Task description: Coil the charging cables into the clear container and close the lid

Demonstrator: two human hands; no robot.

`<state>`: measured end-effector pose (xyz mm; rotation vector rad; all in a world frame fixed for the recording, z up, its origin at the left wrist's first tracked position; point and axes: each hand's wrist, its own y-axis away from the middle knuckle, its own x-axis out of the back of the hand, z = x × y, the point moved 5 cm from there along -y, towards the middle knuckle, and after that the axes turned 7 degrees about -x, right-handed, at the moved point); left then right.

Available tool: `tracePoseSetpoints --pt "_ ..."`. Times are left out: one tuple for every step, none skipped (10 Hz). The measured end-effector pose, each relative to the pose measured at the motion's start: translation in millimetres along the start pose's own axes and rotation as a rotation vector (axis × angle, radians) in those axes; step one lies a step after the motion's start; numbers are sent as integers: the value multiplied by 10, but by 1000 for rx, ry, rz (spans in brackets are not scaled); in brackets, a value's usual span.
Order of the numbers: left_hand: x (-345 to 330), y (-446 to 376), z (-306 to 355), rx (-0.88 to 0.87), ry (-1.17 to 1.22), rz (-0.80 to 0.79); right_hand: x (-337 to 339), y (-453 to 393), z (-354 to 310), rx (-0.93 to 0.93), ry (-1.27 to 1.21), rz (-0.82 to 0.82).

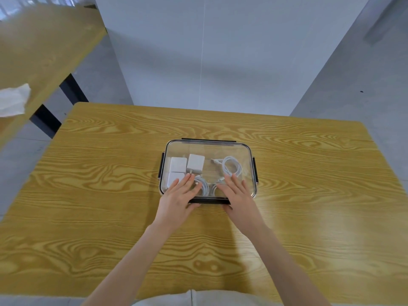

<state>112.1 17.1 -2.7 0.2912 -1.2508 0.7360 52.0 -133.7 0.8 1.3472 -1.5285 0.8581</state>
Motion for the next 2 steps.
tracePoseSetpoints --pt "52 -14 42 26 39 -35 23 3 4 -1 -55 10" --pt "319 -182 63 146 123 -93 228 -20 -47 -85 -211 -16"
